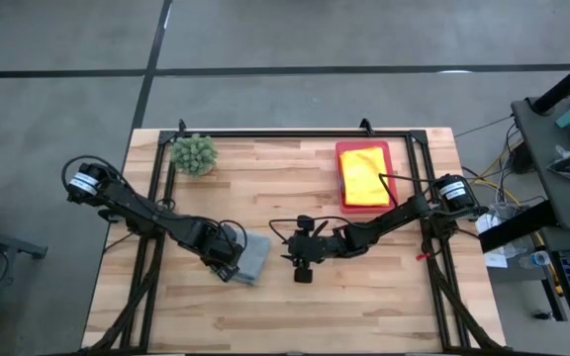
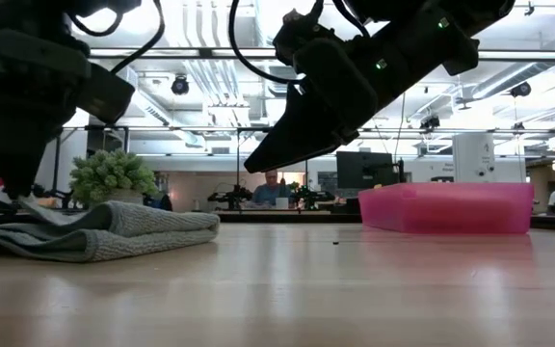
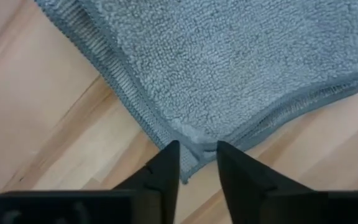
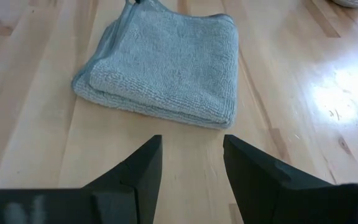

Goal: Fold microfiber towels
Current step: Fold the gray microfiber cloth

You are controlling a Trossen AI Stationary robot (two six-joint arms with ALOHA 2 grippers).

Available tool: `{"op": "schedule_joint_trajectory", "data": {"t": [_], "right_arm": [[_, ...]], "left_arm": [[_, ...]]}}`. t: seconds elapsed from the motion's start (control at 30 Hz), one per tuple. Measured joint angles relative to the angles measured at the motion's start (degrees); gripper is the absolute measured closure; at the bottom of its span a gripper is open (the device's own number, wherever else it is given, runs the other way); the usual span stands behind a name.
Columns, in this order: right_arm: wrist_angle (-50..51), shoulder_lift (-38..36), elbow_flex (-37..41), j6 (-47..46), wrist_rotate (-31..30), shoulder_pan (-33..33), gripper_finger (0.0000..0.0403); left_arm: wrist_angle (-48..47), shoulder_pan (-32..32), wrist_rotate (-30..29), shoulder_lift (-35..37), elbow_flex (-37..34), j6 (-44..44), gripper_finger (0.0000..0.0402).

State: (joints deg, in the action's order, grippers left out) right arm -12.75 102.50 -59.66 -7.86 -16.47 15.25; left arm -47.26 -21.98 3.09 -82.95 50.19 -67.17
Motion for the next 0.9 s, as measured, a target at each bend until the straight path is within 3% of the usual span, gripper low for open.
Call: {"op": "schedule_joint_trajectory", "data": {"t": [0.17,0.3,0.4,0.6,0.77,0.9], "right_arm": [[0.0,0.0,0.0,0.0,0.5,0.0,0.0241],[-0.2,0.0,0.0,0.0,0.6,0.0,0.0241],[-0.2,0.0,0.0,0.0,0.6,0.1,0.0241],[-0.2,0.0,0.0,0.2,0.6,0.1,0.0241],[-0.2,0.0,0.0,0.2,0.5,0.1,0.0241],[-0.7,0.0,0.0,0.2,0.5,0.1,0.0241]], "left_arm": [[-4.7,0.0,3.8,1.2,1.1,0.4,0.0264],[-6.2,-0.5,4.2,2.4,1.1,0.1,0.025],[-4.5,-1.7,3.8,2.7,1.1,8.7,0.0251],[-2.9,-10.2,-5.9,0.9,0.9,36.2,0.0254],[-3.3,-13.8,-20.6,0.1,0.9,39.0,0.0254],[-2.5,-14.4,-21.1,0.1,0.2,39.5,0.0254]]}}
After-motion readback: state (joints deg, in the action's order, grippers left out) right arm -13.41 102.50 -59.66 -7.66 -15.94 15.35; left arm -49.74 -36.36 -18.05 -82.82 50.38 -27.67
